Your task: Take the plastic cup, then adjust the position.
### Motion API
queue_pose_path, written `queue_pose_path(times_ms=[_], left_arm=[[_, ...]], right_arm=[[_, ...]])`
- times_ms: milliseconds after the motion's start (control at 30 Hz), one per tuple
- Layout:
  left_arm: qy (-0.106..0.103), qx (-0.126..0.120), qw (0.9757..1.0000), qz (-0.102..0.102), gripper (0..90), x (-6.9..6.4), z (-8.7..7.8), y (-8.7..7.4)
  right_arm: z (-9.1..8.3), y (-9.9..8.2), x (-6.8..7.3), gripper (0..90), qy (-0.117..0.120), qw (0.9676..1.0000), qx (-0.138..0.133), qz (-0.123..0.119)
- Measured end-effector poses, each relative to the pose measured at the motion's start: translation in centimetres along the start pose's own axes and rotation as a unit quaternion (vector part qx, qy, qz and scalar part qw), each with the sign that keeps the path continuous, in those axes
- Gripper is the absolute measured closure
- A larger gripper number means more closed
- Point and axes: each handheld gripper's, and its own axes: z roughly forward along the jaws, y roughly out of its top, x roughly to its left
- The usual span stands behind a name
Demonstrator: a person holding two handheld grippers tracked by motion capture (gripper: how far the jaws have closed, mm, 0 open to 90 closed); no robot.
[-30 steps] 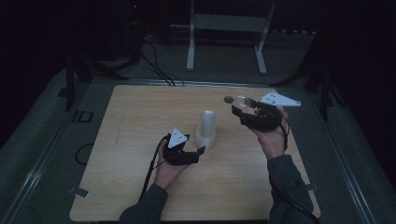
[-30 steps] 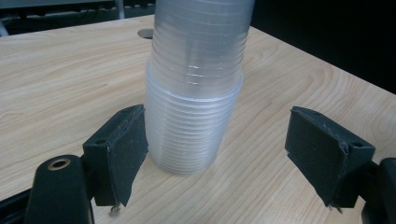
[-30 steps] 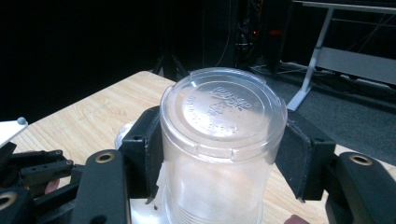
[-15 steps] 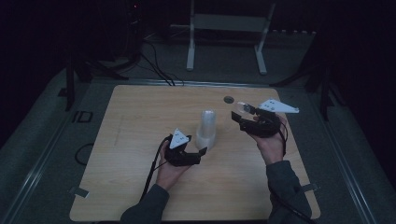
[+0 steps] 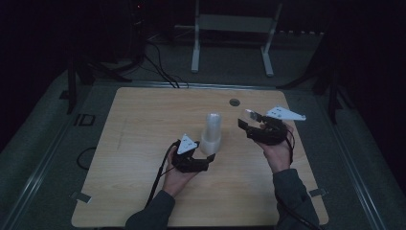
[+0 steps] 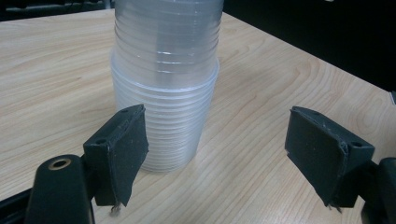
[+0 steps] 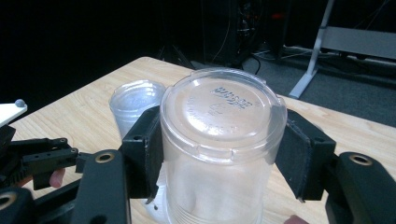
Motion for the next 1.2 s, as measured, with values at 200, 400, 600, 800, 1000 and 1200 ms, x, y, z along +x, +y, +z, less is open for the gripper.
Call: queue_pose_path(times_ms=[200,400,600,800,1000,1200], left_arm=[[0.000,-0.001,1.0000,-0.001,20.8,0.0,0.1,-0.1],[-0.002,-0.004,1.0000,0.000,20.8,-0.2,0.0,-0.1],[-0.001,-0.005,1.0000,0.006,20.8,-0.3,0.1,0.0],[-0.004,-0.006,1.0000,0.007,20.8,-0.4,0.1,0.1],[-0.008,-0.007,0.9998,0.014,21.5,-0.8,0.1,0.3],[-0.009,-0.008,0.9997,0.022,21.6,-1.0,0.0,0.6]], right_arm=[[0.2,-0.7,-0.1,38.7,0.001,1.0000,0.003,0.006],[0.2,-1.2,-0.3,38.7,0.002,0.9999,0.005,0.014],[0.2,-1.7,-0.4,38.7,0.001,0.9998,0.006,0.020],[0.3,-2.5,-0.3,38.7,0.004,0.9996,0.010,0.027],[0.5,-3.2,-0.4,38.7,0.013,0.9990,0.011,0.041],[0.6,-3.6,-0.5,38.8,0.014,0.9987,0.012,0.047]])
